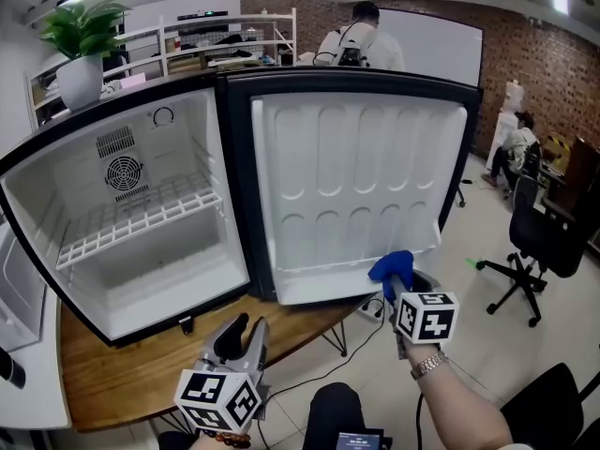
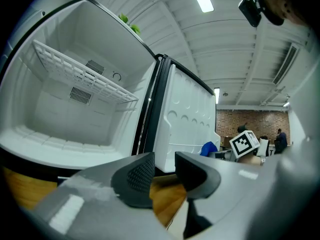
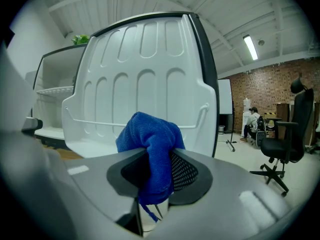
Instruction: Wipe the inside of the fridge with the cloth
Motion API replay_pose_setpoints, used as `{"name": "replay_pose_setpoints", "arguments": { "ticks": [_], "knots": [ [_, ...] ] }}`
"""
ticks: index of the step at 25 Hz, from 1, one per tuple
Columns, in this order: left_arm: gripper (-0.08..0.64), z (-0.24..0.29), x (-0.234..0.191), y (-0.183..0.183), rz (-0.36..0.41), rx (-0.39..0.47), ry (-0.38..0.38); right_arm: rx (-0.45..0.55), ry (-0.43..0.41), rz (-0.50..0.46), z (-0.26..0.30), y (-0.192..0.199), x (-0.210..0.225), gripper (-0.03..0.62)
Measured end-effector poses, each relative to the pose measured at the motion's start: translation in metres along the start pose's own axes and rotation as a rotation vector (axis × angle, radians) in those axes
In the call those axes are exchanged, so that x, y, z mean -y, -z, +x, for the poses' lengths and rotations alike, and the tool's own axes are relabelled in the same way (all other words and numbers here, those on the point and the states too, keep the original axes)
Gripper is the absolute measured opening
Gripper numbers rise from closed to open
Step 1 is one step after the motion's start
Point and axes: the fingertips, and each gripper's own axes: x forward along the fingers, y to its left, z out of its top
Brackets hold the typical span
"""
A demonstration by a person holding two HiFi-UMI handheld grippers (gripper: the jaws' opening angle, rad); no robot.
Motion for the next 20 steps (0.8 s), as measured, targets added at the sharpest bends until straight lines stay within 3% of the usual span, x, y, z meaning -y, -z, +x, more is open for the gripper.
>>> {"name": "replay_pose_setpoints", "arguments": {
  "ticks": [10, 16, 20],
  "knots": [
    [0.137, 0.003, 0.004, 0.001, 0.002, -0.002, 0.003, 0.001, 0.043, 0.032, -0.005, 0.001, 0.032, 0.1],
    [0.137, -0.001, 0.003, -0.002, 0.007, 0.006, 0.003, 0.039, -0.019, 0.035, -0.024, -0.007, 0.008, 0.1],
    [0.137, -0.012, -0.006, -0.008, 0.004, 0.021, -0.022, 0.079, -0.113, 0.021, -0.039, -0.022, -0.034, 0.1]
  ]
}}
